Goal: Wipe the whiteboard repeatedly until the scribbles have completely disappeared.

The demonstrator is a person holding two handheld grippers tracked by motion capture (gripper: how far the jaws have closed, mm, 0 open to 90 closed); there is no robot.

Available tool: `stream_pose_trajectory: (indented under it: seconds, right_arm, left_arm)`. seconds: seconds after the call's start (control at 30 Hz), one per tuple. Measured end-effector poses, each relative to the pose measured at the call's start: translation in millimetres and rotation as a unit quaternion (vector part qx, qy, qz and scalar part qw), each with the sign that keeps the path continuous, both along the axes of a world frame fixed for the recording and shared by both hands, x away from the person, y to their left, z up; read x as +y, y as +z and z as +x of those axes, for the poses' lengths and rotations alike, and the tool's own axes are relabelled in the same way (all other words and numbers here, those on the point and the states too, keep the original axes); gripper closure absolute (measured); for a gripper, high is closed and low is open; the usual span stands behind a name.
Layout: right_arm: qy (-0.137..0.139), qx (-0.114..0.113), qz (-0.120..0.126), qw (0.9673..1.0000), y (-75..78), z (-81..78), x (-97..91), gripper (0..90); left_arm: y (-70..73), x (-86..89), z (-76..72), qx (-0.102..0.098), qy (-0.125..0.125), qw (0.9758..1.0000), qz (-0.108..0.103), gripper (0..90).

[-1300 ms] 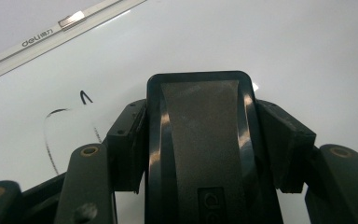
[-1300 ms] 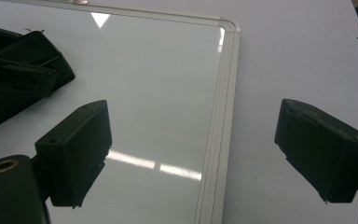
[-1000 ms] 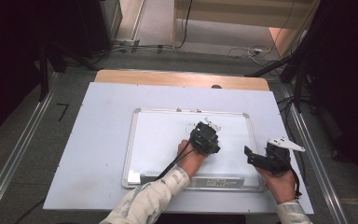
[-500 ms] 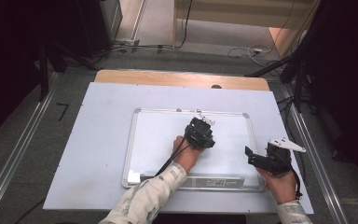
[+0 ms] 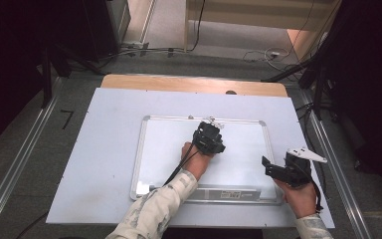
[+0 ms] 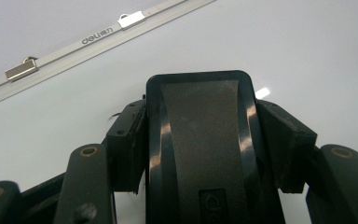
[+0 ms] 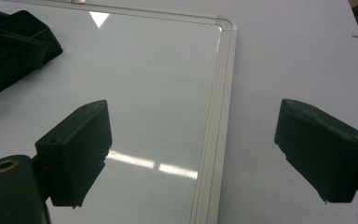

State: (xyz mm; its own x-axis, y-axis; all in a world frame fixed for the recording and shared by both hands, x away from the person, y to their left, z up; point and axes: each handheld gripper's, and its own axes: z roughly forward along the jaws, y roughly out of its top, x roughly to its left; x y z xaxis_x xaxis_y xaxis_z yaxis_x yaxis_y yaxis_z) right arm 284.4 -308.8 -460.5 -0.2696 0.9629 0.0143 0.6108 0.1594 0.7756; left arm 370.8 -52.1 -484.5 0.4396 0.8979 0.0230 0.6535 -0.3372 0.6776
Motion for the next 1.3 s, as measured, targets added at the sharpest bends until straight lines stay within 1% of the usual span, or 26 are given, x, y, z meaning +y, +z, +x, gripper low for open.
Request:
stream_pose_trajectory:
  seconds: [0.5, 0.83, 1.17, 1.3]
  right_arm:
    - [-0.002, 0.000, 0.001, 1.0000, 0.0, -0.2, -1.1, 9.6]
    - [-0.003, -0.001, 0.002, 1.0000, 0.3, -0.5, -1.8, 9.6]
    - [-0.004, 0.000, 0.001, 1.0000, 0.1, -0.5, -2.0, 9.6]
    - [-0.004, 0.000, 0.001, 1.0000, 0.1, -0.6, -1.8, 9.6]
  left_arm:
    - [0.2, 19.0, 11.4, 0.001, 0.018, 0.9998, 0.002, 39.8]
    - [0.2, 30.9, 15.1, 0.004, 0.031, 0.9995, -0.001, 39.7]
    - [0.5, 44.7, 17.6, 0.005, 0.041, 0.9992, 0.002, 39.7]
    - [0.4, 50.5, 19.9, 0.004, 0.050, 0.9987, 0.002, 39.7]
